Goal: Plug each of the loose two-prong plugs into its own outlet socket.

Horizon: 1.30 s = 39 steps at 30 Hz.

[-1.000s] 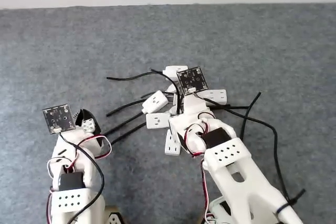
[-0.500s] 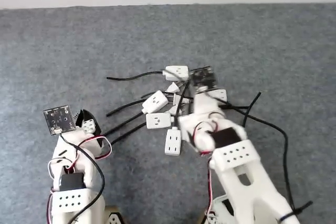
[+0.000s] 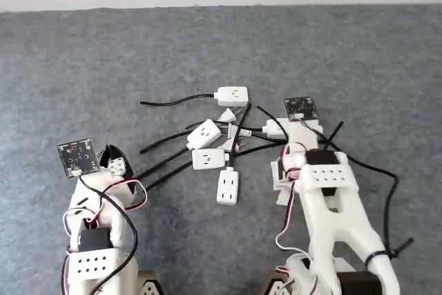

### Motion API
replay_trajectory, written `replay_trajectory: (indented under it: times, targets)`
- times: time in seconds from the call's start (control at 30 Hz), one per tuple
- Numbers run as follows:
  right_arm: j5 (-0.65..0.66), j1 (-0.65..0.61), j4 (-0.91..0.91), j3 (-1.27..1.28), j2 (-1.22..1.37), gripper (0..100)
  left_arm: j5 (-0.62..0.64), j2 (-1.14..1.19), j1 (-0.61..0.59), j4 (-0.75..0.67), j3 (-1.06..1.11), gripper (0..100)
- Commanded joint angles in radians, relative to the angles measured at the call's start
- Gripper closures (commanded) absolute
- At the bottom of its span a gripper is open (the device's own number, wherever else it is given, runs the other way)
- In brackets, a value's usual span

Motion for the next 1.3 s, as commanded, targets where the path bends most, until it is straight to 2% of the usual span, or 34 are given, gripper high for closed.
replay_trajectory:
  times: [0.0, 0.1, 0.27, 0.63, 0.9, 1.27]
  targets:
    - [0.052, 0.019, 0.036, -0.066, 0.004, 96.8, -0.011, -0.008, 0.005, 0.000, -0.016, 98]
    - [0.061, 0.022, 0.047, -0.066, 0.004, 90.2, -0.011, -0.008, 0.005, 0.002, -0.012, 95]
    - [0.061, 0.022, 0.044, -0.066, 0.004, 89.8, -0.006, -0.008, 0.005, 0.003, -0.010, 86]
    - [0.057, 0.022, 0.041, -0.069, 0.013, 89.9, -0.005, -0.008, 0.003, 0.003, -0.008, 86]
    - [0.025, 0.018, 0.044, -0.152, 0.186, 90.1, -0.005, -0.008, 0.003, 0.003, -0.008, 86]
    - [0.018, 0.021, 0.024, -0.164, 0.228, 90.1, -0.008, -0.012, 0.003, 0.023, -0.010, 86]
